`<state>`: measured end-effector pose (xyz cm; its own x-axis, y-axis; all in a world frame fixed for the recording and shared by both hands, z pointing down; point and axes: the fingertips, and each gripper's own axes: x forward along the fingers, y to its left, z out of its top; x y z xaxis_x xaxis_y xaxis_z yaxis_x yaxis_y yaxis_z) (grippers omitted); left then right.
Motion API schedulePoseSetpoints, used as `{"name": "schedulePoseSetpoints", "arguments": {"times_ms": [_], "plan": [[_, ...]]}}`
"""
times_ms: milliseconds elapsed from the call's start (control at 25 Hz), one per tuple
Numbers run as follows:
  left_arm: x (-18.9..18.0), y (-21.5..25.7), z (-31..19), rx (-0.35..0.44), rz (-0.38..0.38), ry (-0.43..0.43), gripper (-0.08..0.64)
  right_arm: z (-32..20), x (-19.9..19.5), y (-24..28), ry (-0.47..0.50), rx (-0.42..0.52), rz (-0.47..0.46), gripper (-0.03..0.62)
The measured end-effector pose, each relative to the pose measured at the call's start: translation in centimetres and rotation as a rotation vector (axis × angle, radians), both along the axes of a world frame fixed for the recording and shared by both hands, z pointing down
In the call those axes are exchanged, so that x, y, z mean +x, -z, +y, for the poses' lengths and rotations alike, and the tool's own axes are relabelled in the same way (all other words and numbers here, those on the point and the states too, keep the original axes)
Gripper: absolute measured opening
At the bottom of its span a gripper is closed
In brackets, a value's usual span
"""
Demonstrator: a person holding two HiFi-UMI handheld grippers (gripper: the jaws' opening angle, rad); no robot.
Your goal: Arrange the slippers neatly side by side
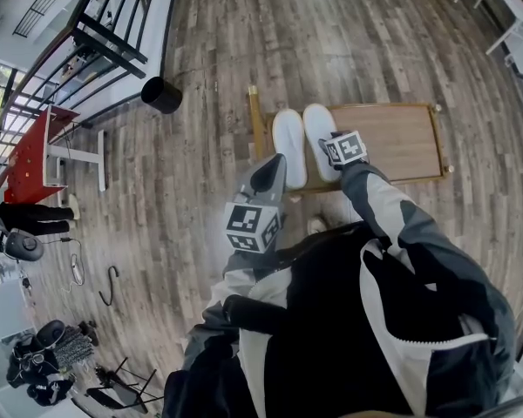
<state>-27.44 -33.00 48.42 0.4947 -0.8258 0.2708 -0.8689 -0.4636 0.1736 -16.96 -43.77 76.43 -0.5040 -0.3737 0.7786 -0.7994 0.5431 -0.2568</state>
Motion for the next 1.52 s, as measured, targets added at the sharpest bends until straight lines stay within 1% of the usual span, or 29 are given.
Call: {"name": "schedulePoseSetpoints", "arguments": {"times_ms": [80, 200, 280, 360, 440, 520, 600, 680, 840, 960, 1080, 1160, 1280, 1360, 1520], "plan": [[0.2, 0.1, -0.1, 0.007, 0.001, 0.0, 0.014, -0.2, 0.3, 0.1, 0.004, 0.006, 0.003, 0.175], [0.6, 0.1, -0.4, 0.011, 0.008, 0.002, 0.014, -0.3, 0.8, 1.0, 0.005, 0.028, -0.018, 0.179], [1.1, 0.2, -0.6, 0.016, 0.015, -0.003, 0.015, -0.5, 1.2, 2.5, 0.013, 0.055, -0.055, 0.179], [1.7, 0.3, -1.0, 0.025, 0.021, -0.008, 0.014, -0.9, 1.4, 4.9, 0.033, 0.097, -0.114, 0.175], [2.3, 0.6, -1.7, 0.038, 0.026, -0.011, 0.014, -1.4, 1.6, 8.5, 0.059, 0.162, -0.188, 0.152], [3.0, 1.2, -2.6, 0.055, 0.032, -0.01, 0.014, -1.7, 2.2, 13.1, 0.09, 0.252, -0.247, 0.12], [4.1, 2.1, -3.5, 0.074, 0.04, -0.008, 0.015, -1.5, 3.2, 17.8, 0.127, 0.351, -0.283, 0.083], [5.5, 3.1, -4.6, 0.095, 0.048, -0.009, 0.014, -1.1, 4.4, 22.1, 0.159, 0.439, -0.318, 0.065], [9.6, 5.6, -5.8, 0.144, 0.074, -0.042, 0.014, 0.4, 7.4, 29.4, 0.177, 0.584, -0.378, 0.005], [12.9, 7.5, -6.4, 0.183, 0.079, -0.075, 0.014, 1.8, 9.6, 33.5, 0.18, 0.664, -0.401, 0.005], [16.2, 8.8, -7.1, 0.207, 0.081, -0.104, 0.015, 2.5, 12.3, 36.6, 0.177, 0.738, -0.394, 0.005], [18.2, 9.3, -7.5, 0.212, 0.084, -0.119, 0.014, 2.6, 14.2, 37.9, 0.155, 0.767, -0.381, 0.003], [20.6, 9.5, -8.1, 0.208, 0.088, -0.134, 0.015, 2.5, 17.1, 38.5, 0.103, 0.783, -0.355, 0.003], [22.0, 9.3, -8.6, 0.203, 0.081, -0.14, 0.014, 2.1, 18.9, 38.0, 0.059, 0.774, -0.343, 0.003], [24.6, 8.3, -9.7, 0.188, 0.051, -0.141, 0.005, 1.1, 21.9, 36.0, -0.026, 0.716, -0.334, 0.002]]}}
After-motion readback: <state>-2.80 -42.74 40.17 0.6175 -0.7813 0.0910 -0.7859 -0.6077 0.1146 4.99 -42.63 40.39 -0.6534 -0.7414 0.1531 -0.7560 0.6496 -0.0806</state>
